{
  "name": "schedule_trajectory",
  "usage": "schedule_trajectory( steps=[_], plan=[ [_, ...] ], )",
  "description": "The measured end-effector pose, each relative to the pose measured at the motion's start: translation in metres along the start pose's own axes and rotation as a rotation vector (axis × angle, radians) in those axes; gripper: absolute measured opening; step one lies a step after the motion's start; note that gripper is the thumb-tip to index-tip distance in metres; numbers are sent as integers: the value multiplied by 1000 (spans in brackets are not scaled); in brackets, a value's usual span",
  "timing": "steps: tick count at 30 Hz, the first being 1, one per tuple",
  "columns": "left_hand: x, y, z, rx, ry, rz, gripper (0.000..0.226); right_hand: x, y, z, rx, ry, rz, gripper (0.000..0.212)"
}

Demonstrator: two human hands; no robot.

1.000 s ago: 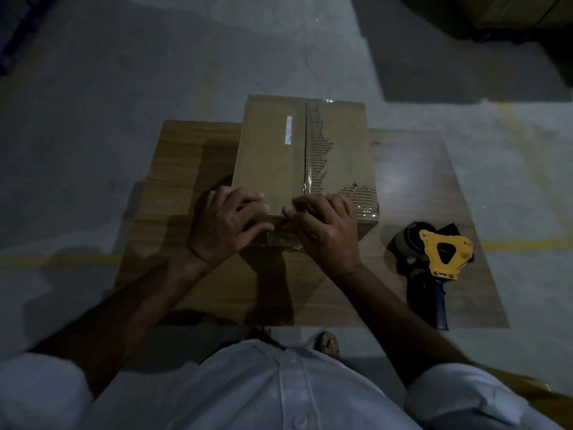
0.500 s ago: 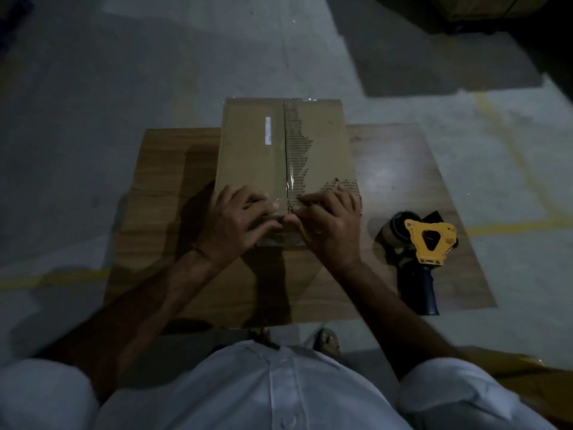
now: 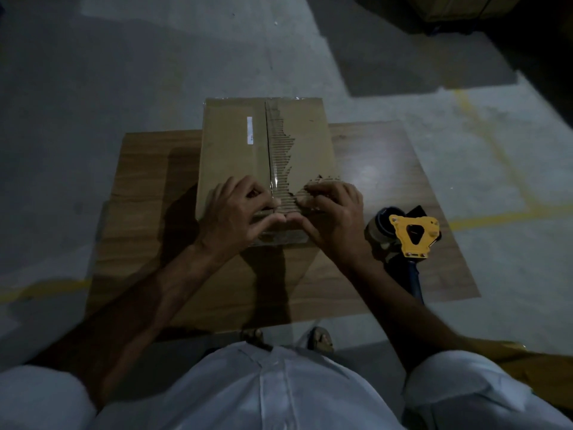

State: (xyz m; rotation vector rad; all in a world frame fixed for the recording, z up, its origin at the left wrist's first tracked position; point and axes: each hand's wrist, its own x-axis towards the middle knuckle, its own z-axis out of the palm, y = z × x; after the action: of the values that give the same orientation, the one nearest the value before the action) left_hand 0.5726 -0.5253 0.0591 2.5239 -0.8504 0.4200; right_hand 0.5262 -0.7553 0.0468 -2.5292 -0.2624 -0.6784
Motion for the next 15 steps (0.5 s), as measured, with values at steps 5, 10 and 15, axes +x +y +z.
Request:
schedule_trajectory(
  steps=[5, 10, 15],
  plan=[
    [-5, 7, 6, 151, -15, 1, 42, -6, 2, 5, 8, -3, -4, 43],
    [10, 10, 0, -72, -66, -23, 39, 1, 11, -15, 90, -57, 49, 42],
    [15, 19, 9, -29, -30, -13, 39, -1, 19, -14, 171, -65, 153, 38]
  ],
)
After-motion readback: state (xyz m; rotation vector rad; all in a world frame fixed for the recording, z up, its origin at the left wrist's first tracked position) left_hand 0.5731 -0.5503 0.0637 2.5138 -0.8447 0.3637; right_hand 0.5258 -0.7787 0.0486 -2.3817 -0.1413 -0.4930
